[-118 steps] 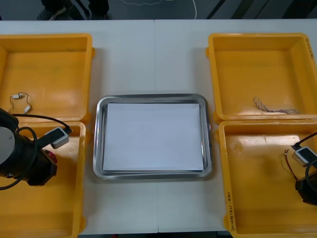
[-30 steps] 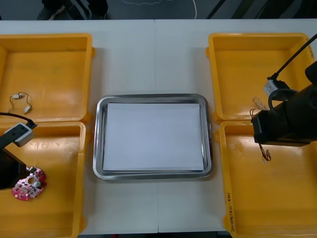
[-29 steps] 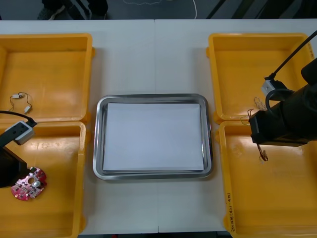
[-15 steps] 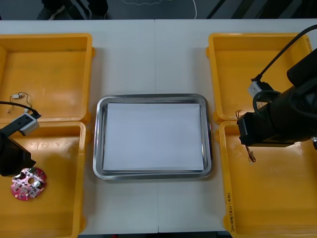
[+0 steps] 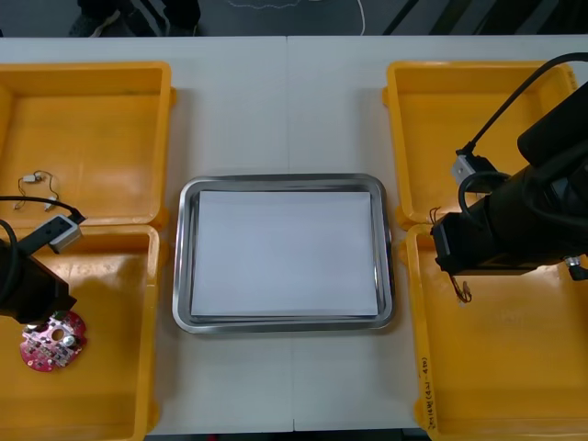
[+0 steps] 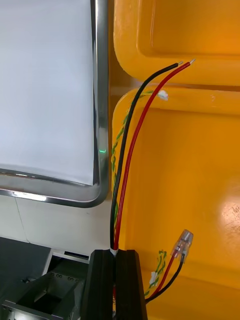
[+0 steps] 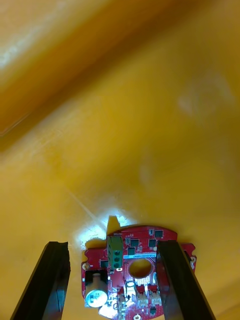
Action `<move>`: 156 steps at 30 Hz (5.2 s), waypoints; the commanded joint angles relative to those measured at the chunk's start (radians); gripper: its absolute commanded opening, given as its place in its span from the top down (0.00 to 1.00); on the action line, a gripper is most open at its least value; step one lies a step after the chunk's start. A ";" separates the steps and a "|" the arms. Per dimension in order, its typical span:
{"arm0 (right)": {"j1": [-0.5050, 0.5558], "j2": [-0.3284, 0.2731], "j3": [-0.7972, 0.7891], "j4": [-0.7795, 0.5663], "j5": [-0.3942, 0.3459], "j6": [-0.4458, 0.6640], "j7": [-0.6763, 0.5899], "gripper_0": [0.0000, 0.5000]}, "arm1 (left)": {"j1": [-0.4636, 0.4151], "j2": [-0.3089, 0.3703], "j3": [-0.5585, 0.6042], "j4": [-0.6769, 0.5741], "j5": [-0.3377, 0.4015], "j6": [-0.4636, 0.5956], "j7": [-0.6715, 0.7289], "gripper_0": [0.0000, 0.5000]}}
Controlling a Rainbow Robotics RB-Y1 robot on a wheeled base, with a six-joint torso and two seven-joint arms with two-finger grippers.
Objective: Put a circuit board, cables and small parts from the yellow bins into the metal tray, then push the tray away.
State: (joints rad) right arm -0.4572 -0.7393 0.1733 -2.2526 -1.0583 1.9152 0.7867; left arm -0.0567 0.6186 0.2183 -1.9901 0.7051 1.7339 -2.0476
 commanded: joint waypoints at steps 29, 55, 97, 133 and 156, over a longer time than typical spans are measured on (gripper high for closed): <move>-0.037 0.017 0.018 -0.032 0.004 0.005 -0.021 1.00 | 0.140 0.041 0.012 -0.003 0.031 -0.152 -0.286 0.00; -0.037 0.017 0.018 -0.022 0.024 0.005 -0.012 1.00 | 0.143 0.019 0.003 0.059 0.016 -0.198 -0.301 0.00; -0.037 0.017 0.018 -0.022 0.018 0.005 -0.004 1.00 | 0.061 0.015 0.176 -0.167 0.086 0.115 -0.101 1.00; -0.035 0.015 0.018 -0.022 0.015 0.005 -0.004 1.00 | -0.328 0.230 -0.134 -0.294 0.287 0.186 0.788 1.00; -0.035 0.017 0.018 -0.022 0.014 0.005 -0.009 1.00 | -0.515 -0.071 -0.482 -0.273 0.037 0.186 0.965 1.00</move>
State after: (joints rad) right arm -0.4628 -0.7320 0.1801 -2.2526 -1.0417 1.9154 0.7869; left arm -0.5290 0.5960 -0.2109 -2.2533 0.7833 1.9128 -1.1075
